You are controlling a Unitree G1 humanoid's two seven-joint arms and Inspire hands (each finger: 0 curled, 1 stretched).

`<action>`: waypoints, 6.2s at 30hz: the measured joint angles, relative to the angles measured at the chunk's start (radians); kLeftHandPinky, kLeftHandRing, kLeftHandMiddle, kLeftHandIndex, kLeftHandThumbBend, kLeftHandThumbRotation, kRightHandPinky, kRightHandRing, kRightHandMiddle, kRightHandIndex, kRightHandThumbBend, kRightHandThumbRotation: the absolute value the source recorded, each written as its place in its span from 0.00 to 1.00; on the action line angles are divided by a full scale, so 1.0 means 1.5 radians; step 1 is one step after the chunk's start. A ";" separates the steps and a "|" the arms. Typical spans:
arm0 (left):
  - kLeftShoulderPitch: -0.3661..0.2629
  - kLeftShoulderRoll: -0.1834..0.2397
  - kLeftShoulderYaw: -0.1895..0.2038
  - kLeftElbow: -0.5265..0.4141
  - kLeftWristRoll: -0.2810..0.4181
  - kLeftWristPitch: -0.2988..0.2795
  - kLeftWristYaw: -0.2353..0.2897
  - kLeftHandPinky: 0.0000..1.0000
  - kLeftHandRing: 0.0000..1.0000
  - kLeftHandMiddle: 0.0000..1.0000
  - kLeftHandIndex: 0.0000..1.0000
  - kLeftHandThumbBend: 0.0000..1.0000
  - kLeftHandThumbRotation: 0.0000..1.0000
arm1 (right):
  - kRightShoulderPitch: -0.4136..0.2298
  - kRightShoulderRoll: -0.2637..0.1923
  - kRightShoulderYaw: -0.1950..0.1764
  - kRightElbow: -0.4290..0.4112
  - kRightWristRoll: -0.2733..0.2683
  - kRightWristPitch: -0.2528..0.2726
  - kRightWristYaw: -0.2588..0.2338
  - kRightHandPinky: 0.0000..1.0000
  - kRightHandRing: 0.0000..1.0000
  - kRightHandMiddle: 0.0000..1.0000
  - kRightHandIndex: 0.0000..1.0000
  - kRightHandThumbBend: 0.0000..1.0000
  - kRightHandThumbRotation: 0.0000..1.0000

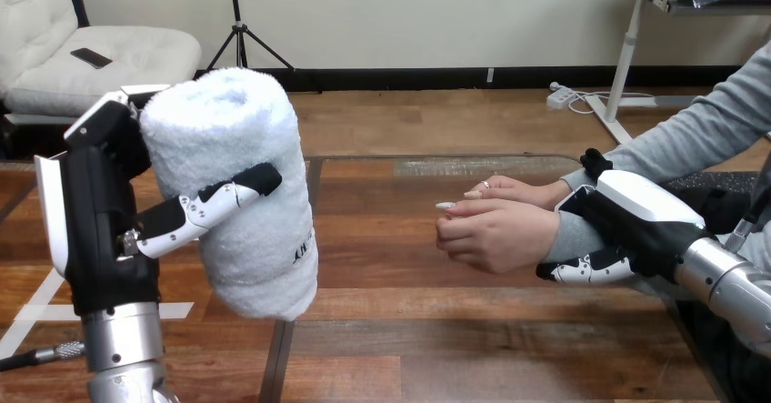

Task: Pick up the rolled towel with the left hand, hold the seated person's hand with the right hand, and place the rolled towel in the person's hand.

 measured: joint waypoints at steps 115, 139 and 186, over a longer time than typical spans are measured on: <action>-0.355 -0.087 -0.076 0.603 0.042 -0.123 0.033 0.30 0.34 0.39 0.41 0.61 0.00 | 0.003 0.000 -0.006 -0.002 0.042 -0.019 0.045 0.19 0.23 0.28 0.30 0.52 0.23; -0.361 -0.126 -0.078 0.630 0.036 -0.128 0.027 0.31 0.34 0.39 0.41 0.63 0.00 | 0.003 0.006 -0.006 -0.004 0.047 -0.019 0.045 0.18 0.22 0.27 0.29 0.52 0.31; -0.361 -0.155 -0.079 0.655 0.018 -0.130 0.013 0.30 0.35 0.40 0.41 0.62 0.00 | 0.005 0.006 -0.007 -0.005 0.047 -0.022 0.052 0.18 0.22 0.27 0.29 0.52 0.29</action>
